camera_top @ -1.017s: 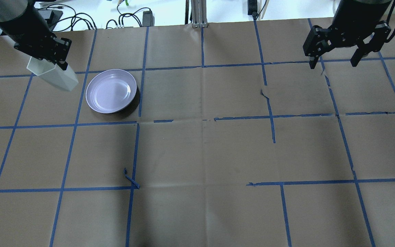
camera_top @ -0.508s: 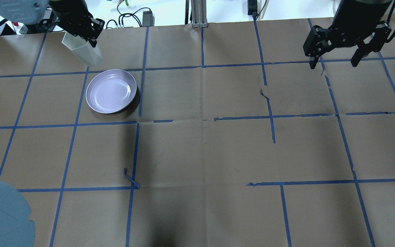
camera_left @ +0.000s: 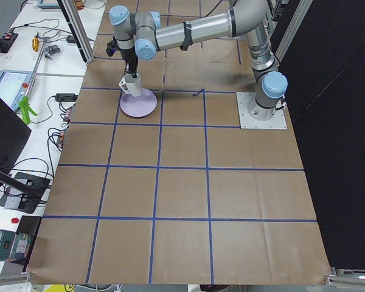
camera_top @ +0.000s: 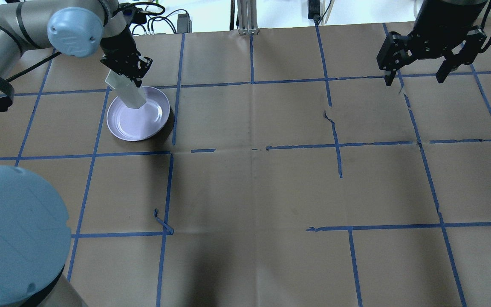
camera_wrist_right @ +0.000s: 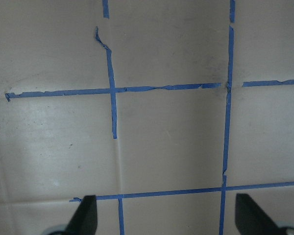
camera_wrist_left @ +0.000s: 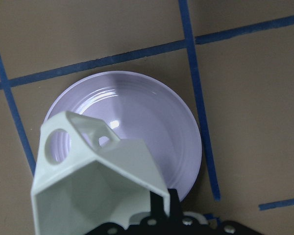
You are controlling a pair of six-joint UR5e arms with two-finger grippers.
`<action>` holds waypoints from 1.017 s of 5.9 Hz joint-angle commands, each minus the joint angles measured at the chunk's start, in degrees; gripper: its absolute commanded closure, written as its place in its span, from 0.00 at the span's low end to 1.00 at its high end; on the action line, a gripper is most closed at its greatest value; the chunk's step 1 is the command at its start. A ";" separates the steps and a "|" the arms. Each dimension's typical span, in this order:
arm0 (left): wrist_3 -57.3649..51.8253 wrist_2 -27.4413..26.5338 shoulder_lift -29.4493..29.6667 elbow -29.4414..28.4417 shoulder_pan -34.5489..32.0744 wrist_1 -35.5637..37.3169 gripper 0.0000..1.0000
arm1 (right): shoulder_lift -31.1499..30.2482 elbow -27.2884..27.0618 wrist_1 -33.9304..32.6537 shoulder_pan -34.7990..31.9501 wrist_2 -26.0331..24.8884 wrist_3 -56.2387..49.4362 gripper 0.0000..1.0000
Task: Flip cup and place on plate
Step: 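Carry the upright mug with the left gripper over the lavender plate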
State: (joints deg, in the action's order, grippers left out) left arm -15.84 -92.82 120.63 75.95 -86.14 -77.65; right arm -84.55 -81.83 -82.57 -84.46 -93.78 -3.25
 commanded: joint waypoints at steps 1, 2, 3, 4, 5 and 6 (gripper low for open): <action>-1.38 -0.08 1.54 3.83 0.19 0.31 1.00 | 0.00 0.00 -0.05 0.00 0.00 0.00 0.00; -1.47 -0.08 1.54 5.33 0.27 3.35 0.99 | 0.00 0.00 -0.05 0.00 0.00 0.00 0.00; -1.39 -0.16 1.62 5.17 0.36 4.77 0.64 | 0.00 0.00 0.04 0.00 0.00 0.00 0.00; -1.30 -0.25 1.45 4.13 0.54 5.66 0.19 | 0.00 0.00 0.04 0.00 0.00 0.00 0.00; -1.30 -0.51 -0.46 3.68 0.97 5.58 0.04 | 0.00 0.00 -0.04 0.00 0.00 0.00 0.00; -1.21 -4.00 -3.53 3.41 1.07 4.71 0.02 | 0.00 0.00 0.04 0.00 0.00 0.00 0.00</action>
State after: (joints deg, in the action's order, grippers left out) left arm -17.12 -94.39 119.64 79.71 -85.25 -72.41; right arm -84.55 -81.83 -82.57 -84.46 -93.78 -3.25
